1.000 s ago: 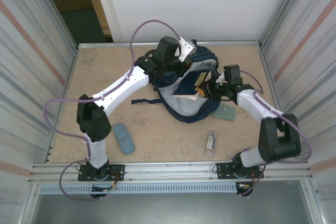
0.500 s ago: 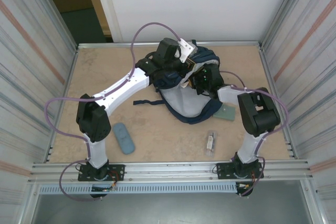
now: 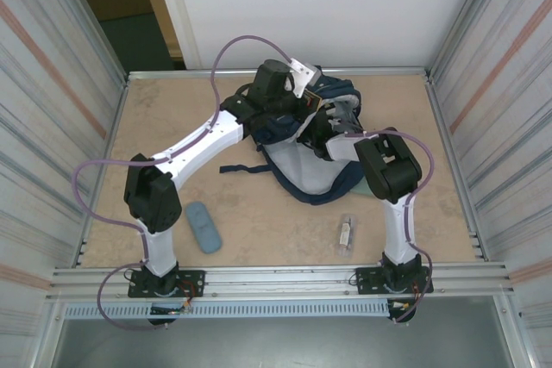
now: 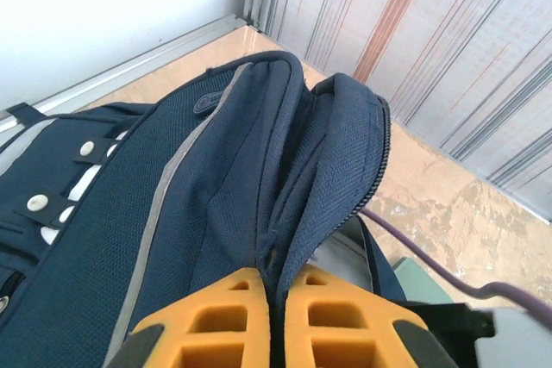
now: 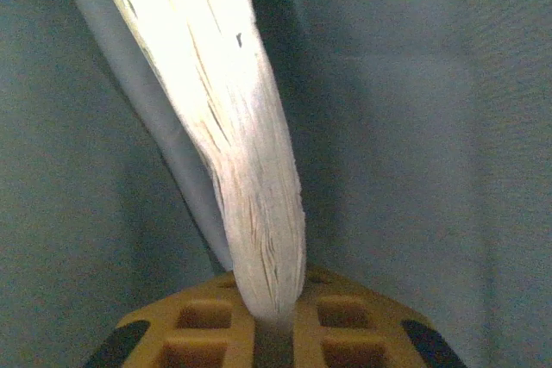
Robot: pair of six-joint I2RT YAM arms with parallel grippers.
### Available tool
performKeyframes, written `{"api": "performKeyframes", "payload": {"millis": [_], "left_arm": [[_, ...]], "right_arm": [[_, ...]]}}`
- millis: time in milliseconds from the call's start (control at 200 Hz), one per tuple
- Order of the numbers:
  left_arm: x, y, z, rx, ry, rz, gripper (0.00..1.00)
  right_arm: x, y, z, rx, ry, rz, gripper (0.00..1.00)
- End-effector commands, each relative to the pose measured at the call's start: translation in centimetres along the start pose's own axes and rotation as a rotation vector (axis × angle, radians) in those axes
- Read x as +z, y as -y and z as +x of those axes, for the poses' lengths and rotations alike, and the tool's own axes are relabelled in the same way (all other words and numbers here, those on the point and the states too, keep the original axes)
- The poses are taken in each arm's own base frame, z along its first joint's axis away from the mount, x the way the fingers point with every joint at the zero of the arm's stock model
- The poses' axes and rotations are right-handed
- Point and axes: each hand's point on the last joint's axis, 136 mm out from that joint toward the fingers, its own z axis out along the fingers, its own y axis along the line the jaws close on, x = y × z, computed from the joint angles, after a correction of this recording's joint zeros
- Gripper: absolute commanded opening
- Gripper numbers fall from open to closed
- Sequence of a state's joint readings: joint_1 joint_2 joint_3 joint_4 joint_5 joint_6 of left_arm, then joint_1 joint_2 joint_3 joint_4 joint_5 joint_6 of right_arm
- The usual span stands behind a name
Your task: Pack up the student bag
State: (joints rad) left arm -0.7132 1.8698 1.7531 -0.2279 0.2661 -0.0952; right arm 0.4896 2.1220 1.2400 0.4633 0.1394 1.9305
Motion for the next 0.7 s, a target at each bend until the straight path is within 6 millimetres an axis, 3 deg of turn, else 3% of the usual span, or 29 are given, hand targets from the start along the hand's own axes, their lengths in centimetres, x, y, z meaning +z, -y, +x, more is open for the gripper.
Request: {"api": "performKeyframes", "payload": {"millis": [0, 185, 351, 692], "left_arm": [[-3.5, 2.5, -5.9, 0.038, 0.199, 0.085, 0.00], [-3.1, -1.5, -3.7, 0.008, 0.168, 0.008, 0.00], [-2.7, -4.8, -1.4, 0.015, 0.125, -0.063, 0.00], [-3.1, -7.0, 1.8, 0.101, 0.094, -0.162, 0.00]], "right_arm": [[0.7, 1.4, 0.4, 0.058, 0.066, 0.052, 0.26], [-0.4, 1.9, 1.9, 0.062, -0.035, 0.096, 0.43], [-3.5, 3.6, 0.6, 0.009, -0.080, 0.196, 0.49], [-9.3, 4.4, 0.9, -0.162, -0.290, 0.280, 0.60]]}}
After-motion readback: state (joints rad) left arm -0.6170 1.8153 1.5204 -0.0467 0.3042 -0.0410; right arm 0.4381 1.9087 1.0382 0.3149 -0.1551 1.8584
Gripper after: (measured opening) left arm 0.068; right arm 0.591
